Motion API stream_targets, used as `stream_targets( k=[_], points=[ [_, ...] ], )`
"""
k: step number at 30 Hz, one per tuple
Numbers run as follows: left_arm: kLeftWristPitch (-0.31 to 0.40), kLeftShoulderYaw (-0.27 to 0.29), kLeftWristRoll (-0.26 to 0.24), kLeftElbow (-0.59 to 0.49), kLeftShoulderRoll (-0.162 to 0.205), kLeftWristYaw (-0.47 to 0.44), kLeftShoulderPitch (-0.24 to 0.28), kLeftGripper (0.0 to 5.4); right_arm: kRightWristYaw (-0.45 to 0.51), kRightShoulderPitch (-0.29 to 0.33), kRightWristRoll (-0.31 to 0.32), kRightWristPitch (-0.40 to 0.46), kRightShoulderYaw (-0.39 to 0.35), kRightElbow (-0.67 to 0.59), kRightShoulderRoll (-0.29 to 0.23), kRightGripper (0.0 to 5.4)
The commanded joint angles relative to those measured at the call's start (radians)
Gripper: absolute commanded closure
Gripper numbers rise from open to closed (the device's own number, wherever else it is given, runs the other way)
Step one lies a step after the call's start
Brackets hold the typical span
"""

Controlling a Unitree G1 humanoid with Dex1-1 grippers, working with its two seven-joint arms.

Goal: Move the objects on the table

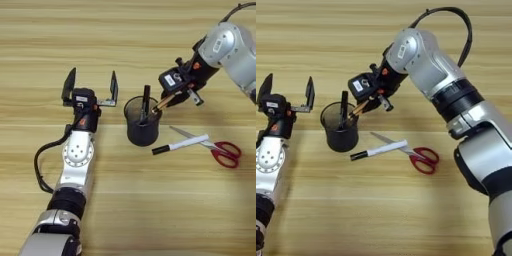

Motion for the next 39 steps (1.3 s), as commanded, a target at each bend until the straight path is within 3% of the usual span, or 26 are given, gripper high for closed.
stream_targets(
  k=[1,4,26,32,39],
  points=[
    [0.005,-0.004,0.01,-0.01,-0.002,0.006,0.003,0.0,0.005,-0.027,-0.008,-0.012,0.005,0.005,0.006,4.51],
    [0.004,-0.007,0.01,-0.012,-0.002,0.008,0.004,0.0,0.003,-0.019,-0.009,-0.014,0.008,0.005,0.007,4.51],
    [0.005,-0.009,0.01,-0.019,-0.001,0.008,0.009,0.0,-0.011,-0.012,0.011,-0.008,-0.016,-0.004,-0.009,2.05],
    [0.004,-0.009,0.009,-0.017,-0.001,0.008,0.008,0.0,-0.003,0.009,0.066,0.023,-0.078,-0.059,-0.041,1.46],
    [0.004,-0.007,0.005,-0.015,0.003,0.004,0.007,0.0,-0.01,0.096,0.176,0.089,-0.183,-0.203,-0.119,0.75]
  ],
)
